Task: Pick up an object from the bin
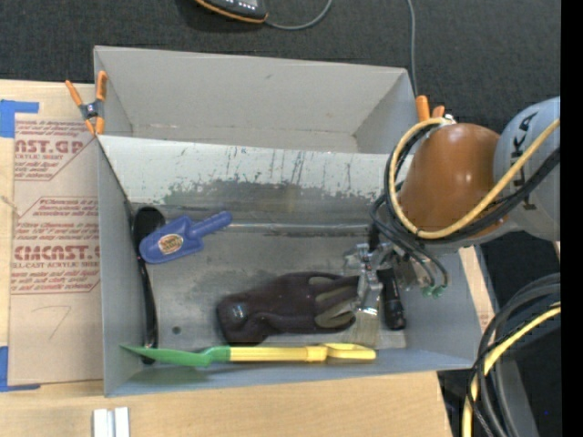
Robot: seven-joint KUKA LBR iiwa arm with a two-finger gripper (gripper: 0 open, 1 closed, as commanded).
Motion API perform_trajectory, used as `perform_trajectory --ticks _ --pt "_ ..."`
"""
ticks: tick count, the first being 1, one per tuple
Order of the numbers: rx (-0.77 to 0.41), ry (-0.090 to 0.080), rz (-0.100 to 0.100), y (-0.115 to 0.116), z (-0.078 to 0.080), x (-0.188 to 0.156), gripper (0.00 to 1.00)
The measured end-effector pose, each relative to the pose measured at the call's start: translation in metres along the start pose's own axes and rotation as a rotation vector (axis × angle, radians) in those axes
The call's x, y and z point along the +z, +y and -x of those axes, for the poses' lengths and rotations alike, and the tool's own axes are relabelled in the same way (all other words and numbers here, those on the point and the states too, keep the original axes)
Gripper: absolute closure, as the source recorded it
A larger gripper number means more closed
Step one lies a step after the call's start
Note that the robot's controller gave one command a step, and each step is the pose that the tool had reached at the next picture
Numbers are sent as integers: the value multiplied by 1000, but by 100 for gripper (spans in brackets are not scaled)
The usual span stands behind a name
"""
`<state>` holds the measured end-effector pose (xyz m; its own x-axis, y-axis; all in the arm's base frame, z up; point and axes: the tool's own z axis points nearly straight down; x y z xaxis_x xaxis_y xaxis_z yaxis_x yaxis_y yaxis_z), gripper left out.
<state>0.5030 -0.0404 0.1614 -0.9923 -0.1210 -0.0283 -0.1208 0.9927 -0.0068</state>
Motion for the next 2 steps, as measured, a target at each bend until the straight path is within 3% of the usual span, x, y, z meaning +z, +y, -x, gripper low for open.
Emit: perform_trajectory --ticks 1,2 --pt "61 10 5 35 35 -30 100" --pt "24 4 3 29 32 -16 100"
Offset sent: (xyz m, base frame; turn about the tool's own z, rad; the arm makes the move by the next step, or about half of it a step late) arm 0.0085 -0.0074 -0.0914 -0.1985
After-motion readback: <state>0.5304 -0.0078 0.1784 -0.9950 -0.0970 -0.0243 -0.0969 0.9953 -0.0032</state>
